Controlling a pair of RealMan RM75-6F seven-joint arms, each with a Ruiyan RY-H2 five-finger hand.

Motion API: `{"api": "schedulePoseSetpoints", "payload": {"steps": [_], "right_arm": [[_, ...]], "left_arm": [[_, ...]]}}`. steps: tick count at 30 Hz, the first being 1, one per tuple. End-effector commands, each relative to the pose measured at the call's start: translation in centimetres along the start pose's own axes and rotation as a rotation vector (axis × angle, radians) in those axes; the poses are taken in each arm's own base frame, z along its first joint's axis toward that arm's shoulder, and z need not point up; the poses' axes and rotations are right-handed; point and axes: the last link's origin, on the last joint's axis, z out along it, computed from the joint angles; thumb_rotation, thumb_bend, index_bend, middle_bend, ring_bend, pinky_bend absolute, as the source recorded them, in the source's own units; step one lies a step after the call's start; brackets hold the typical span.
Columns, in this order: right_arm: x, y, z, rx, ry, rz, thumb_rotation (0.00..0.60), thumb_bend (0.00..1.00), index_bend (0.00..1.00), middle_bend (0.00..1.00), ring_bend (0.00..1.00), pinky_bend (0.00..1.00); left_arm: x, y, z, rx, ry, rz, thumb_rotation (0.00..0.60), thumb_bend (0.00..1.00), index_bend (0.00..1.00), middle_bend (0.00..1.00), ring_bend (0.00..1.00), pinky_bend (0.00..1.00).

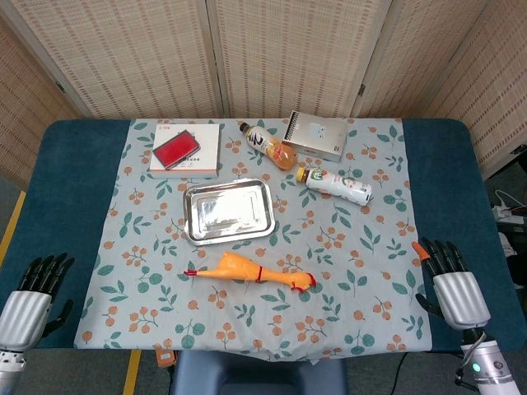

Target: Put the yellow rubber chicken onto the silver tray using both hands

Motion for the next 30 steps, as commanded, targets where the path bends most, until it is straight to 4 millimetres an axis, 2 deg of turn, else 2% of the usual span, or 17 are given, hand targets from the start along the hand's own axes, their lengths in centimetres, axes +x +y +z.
{"api": "schedulePoseSetpoints", "payload": {"steps": [1, 6, 10, 13, 18, 23, 30], "right_arm": [[0.0, -0.2, -0.1, 0.010, -0.003, 0.001, 0.600, 0.17, 0.00, 0.00, 0.00, 0.00], [-0.5, -0.3, -0.4, 0.020, -0.044, 0.018, 0.600, 0.17, 0.00, 0.00, 0.00, 0.00], [-1.1, -1.4, 0.4, 0.035, -0.092, 0.095, 0.600, 0.17, 0.00, 0.00, 0.00, 0.00], [-1.6, -3.5, 1.7, 0.087, -0.151, 0.135, 0.600, 0.17, 0.00, 0.00, 0.00, 0.00], [-1.9, -8.4, 4.7, 0.188, -0.241, 0.183, 0.600, 0.17, 0.02, 0.00, 0.00, 0.00], [-2.5, -13.4, 7.6, 0.252, -0.273, 0.197, 0.600, 0.17, 0.16, 0.00, 0.00, 0.00], [-4.3, -19.0, 10.7, 0.256, -0.322, 0.192, 0.600, 0.17, 0.24, 0.00, 0.00, 0.00]], "left_arm": [[-0.1, 0.2, -0.2, 0.006, -0.014, 0.004, 0.600, 0.44, 0.00, 0.00, 0.00, 0.05], [0.0, 0.6, -0.1, -0.013, -0.015, -0.008, 0.600, 0.44, 0.00, 0.00, 0.00, 0.05], [0.0, 0.4, 0.3, -0.012, -0.021, -0.021, 0.600, 0.44, 0.00, 0.00, 0.00, 0.05], [0.0, 0.3, 0.6, -0.005, -0.035, -0.030, 0.600, 0.44, 0.00, 0.00, 0.00, 0.05], [0.3, 0.1, 0.8, 0.002, -0.039, -0.041, 0.600, 0.44, 0.00, 0.00, 0.00, 0.05], [0.7, -0.2, 0.8, 0.003, -0.036, -0.056, 0.600, 0.44, 0.00, 0.00, 0.00, 0.05], [1.1, -0.8, 0.8, 0.007, -0.045, -0.077, 0.600, 0.44, 0.00, 0.00, 0.00, 0.05]]}}
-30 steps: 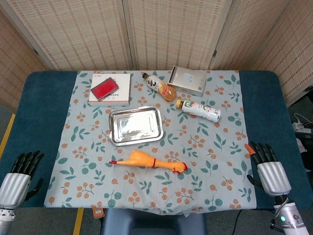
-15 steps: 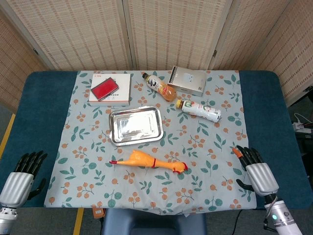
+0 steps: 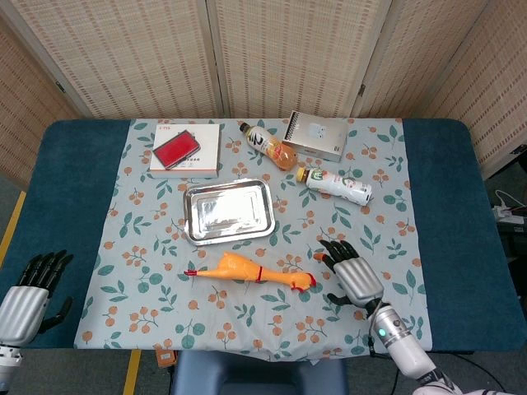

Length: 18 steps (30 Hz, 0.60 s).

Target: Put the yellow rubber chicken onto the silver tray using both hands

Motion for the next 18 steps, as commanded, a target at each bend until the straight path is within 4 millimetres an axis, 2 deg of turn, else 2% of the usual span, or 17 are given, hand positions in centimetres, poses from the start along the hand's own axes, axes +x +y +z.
{"api": "schedulePoseSetpoints", "payload": {"steps": [1, 10, 18], "right_arm": [[-0.8, -3.7, 3.4, 0.026, -0.040, 0.028, 0.600, 0.17, 0.25, 0.00, 0.00, 0.00], [-2.4, -7.4, 7.2, 0.012, -0.100, 0.072, 0.600, 0.17, 0.31, 0.00, 0.00, 0.00], [-3.6, -8.8, 9.2, -0.028, -0.104, 0.049, 0.600, 0.18, 0.33, 0.00, 0.00, 0.00]], "left_arm": [[0.1, -0.1, 0.0, 0.003, -0.003, -0.005, 0.600, 0.44, 0.00, 0.00, 0.00, 0.05], [0.3, -0.2, 0.0, -0.004, -0.013, -0.020, 0.600, 0.44, 0.00, 0.00, 0.00, 0.05], [0.4, -0.1, 0.1, -0.013, -0.022, -0.029, 0.600, 0.44, 0.00, 0.00, 0.00, 0.05]]}}
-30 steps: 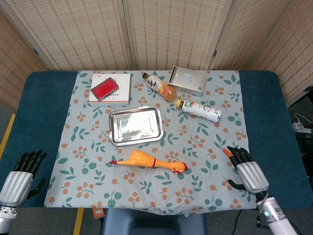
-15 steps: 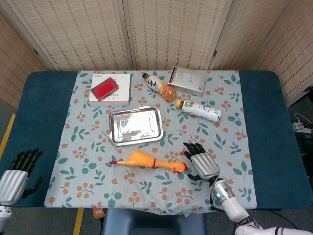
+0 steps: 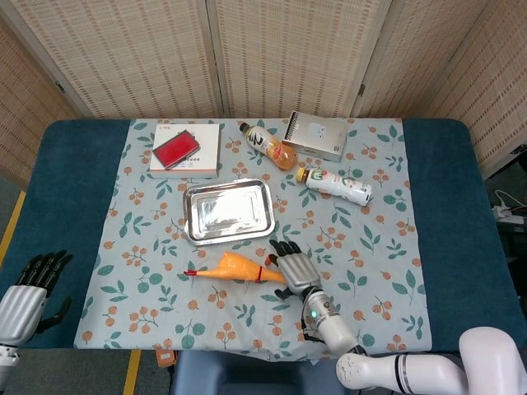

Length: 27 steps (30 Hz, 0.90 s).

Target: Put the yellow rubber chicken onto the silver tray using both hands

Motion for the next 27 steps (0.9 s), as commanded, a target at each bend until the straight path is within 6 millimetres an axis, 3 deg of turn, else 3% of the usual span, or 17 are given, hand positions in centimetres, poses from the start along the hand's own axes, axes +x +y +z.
{"api": "schedulePoseSetpoints", "payload": {"steps": [1, 4, 7, 10, 14, 20, 27], "right_arm": [[-0.3, -0.3, 0.7, -0.021, 0.006, -0.013, 0.600, 0.18, 0.34, 0.00, 0.00, 0.00], [-0.6, -0.3, 1.0, -0.038, 0.024, -0.024, 0.600, 0.18, 0.41, 0.00, 0.00, 0.01], [-1.0, -0.3, 1.1, -0.051, 0.038, -0.041, 0.600, 0.20, 0.54, 0.07, 0.00, 0.08], [-1.2, -0.4, 1.2, -0.062, 0.047, -0.048, 0.600, 0.22, 0.67, 0.21, 0.09, 0.25], [-0.9, -0.5, 1.0, -0.062, 0.078, -0.054, 0.600, 0.26, 0.78, 0.37, 0.31, 0.53], [0.7, 0.1, 0.2, -0.033, 0.164, -0.047, 0.600, 0.29, 0.84, 0.48, 0.50, 0.74], [2.8, 1.9, -1.3, 0.021, 0.168, 0.014, 0.600, 0.29, 0.87, 0.54, 0.60, 0.85]], "left_arm": [[0.1, 0.0, 0.1, 0.000, -0.001, -0.003, 0.600, 0.44, 0.00, 0.00, 0.00, 0.05], [0.2, 0.0, 0.1, 0.002, 0.001, -0.006, 0.600, 0.44, 0.00, 0.00, 0.00, 0.05], [0.3, -0.1, 0.1, 0.002, 0.000, -0.012, 0.600, 0.44, 0.00, 0.00, 0.00, 0.05], [0.4, 0.0, 0.2, -0.001, -0.003, -0.012, 0.600, 0.44, 0.00, 0.00, 0.00, 0.05], [0.4, 0.1, 0.2, -0.003, -0.005, -0.010, 0.600, 0.44, 0.00, 0.00, 0.00, 0.05], [0.3, 0.1, 0.2, -0.003, -0.014, 0.003, 0.600, 0.44, 0.00, 0.00, 0.00, 0.05], [0.0, 0.4, 0.5, -0.013, -0.008, 0.014, 0.600, 0.44, 0.00, 0.00, 0.00, 0.05]]}}
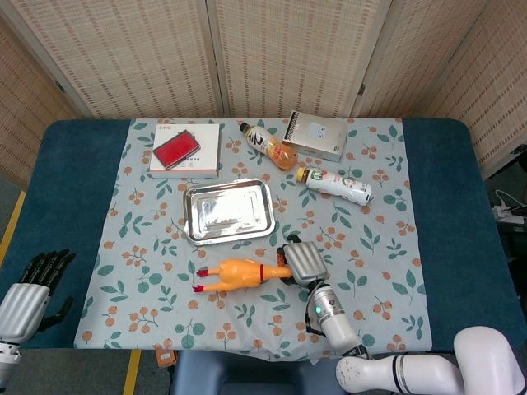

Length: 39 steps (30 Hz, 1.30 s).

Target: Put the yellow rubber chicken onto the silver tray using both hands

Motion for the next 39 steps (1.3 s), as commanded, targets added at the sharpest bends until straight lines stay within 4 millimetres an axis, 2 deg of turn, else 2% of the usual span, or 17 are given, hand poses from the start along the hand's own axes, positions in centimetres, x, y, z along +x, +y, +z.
{"api": "schedulePoseSetpoints", "payload": {"steps": [1, 7, 10, 15, 19, 26, 29, 39], "right_arm": [[1.2, 0.9, -0.9, 0.034, -0.011, 0.043, 0.600, 0.29, 0.88, 0.55, 0.61, 0.85], [3.2, 2.1, -1.7, 0.082, -0.020, 0.114, 0.600, 0.29, 0.89, 0.56, 0.62, 0.86], [4.0, 2.5, -1.8, 0.105, -0.011, 0.129, 0.600, 0.29, 0.89, 0.57, 0.62, 0.86], [4.5, 2.1, -1.5, 0.126, -0.002, 0.135, 0.600, 0.29, 0.89, 0.57, 0.62, 0.86], [4.3, 1.3, -0.8, 0.120, -0.001, 0.153, 0.600, 0.29, 0.89, 0.57, 0.62, 0.86], [3.5, -0.5, 0.1, 0.101, -0.006, 0.155, 0.600, 0.29, 0.89, 0.57, 0.62, 0.86], [3.1, -1.2, 0.5, 0.099, 0.029, 0.116, 0.600, 0.29, 0.89, 0.57, 0.62, 0.86], [2.5, -4.1, 1.6, 0.082, 0.018, 0.169, 0.600, 0.29, 0.89, 0.57, 0.62, 0.86]], "left_arm": [[-0.2, 0.2, 0.1, -0.017, 0.002, -0.004, 0.600, 0.44, 0.00, 0.00, 0.00, 0.05], [-1.1, 1.8, 1.0, -0.118, -0.038, -0.112, 0.600, 0.43, 0.00, 0.00, 0.00, 0.06], [-2.3, 3.2, 1.7, -0.205, -0.108, -0.252, 0.600, 0.41, 0.00, 0.00, 0.00, 0.08], [-3.5, 6.0, 3.6, -0.294, -0.192, -0.310, 0.600, 0.36, 0.00, 0.00, 0.00, 0.09], [-3.6, 9.2, 5.3, -0.334, -0.268, -0.331, 0.600, 0.36, 0.00, 0.00, 0.00, 0.09], [-3.2, 14.0, 8.2, -0.352, -0.231, -0.313, 0.600, 0.35, 0.00, 0.00, 0.00, 0.07], [-3.5, 15.3, 9.1, -0.344, -0.245, -0.337, 0.600, 0.34, 0.00, 0.00, 0.00, 0.07], [-4.5, 17.9, 11.4, -0.322, -0.264, -0.418, 0.600, 0.34, 0.00, 0.00, 0.00, 0.07]]}}
